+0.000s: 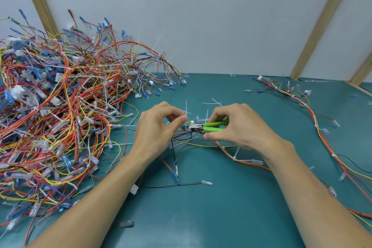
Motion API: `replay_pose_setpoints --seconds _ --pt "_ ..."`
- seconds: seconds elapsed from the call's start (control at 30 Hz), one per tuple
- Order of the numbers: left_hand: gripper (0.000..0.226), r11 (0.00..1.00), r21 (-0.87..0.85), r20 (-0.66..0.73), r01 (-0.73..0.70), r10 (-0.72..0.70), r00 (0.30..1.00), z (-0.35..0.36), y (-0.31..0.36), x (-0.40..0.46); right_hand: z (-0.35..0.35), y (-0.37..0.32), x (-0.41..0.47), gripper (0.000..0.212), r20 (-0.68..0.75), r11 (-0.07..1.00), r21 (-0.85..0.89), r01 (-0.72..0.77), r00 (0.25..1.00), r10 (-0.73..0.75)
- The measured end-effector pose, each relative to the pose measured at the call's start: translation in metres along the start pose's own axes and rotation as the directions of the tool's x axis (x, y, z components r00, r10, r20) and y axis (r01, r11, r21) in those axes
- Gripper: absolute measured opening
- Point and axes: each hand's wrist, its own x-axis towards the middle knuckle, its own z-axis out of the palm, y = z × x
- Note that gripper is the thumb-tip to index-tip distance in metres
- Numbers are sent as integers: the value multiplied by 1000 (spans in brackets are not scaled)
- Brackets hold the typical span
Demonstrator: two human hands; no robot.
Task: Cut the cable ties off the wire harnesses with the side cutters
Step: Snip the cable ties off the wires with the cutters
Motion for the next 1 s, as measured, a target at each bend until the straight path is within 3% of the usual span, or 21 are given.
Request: replay_pose_setpoints --seconds 1.0 --pt "4 1000 -23 -7 19 -19 1000 -1 4 -2 -1 -2 -1 24 -26 999 -43 -20 999 19"
